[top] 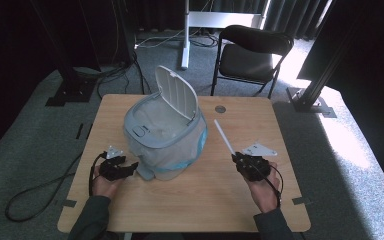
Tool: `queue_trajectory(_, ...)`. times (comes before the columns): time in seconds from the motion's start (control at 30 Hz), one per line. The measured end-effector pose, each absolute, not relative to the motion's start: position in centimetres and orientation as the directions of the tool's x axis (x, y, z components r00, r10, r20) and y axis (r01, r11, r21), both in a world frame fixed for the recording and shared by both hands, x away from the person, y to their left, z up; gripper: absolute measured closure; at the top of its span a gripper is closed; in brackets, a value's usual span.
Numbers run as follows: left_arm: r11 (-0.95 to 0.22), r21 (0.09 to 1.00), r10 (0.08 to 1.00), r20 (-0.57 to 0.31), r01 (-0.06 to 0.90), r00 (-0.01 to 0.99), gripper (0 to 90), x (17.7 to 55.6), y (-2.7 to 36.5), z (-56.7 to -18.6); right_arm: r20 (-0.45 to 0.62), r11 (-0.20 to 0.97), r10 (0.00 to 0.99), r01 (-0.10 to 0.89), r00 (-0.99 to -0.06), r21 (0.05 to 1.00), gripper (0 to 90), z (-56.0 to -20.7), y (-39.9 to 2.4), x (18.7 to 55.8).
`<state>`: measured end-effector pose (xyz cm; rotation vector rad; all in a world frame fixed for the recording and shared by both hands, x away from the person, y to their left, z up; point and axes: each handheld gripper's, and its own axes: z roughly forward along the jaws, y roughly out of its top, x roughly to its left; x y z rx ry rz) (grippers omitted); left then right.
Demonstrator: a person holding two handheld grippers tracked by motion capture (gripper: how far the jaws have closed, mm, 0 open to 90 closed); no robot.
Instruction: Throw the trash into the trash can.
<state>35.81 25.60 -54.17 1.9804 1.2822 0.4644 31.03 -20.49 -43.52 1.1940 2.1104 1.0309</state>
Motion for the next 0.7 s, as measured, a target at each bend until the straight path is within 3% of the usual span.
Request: queue_trajectory(0.7,-0.246,0.733,0.894,-0.081,0.635,0.440,35.3,35.8,25.6,-54.2,-0.040,0.297,0.820,0.365,-0.571,0.882,78.7,-41.2,-20.7,29.2)
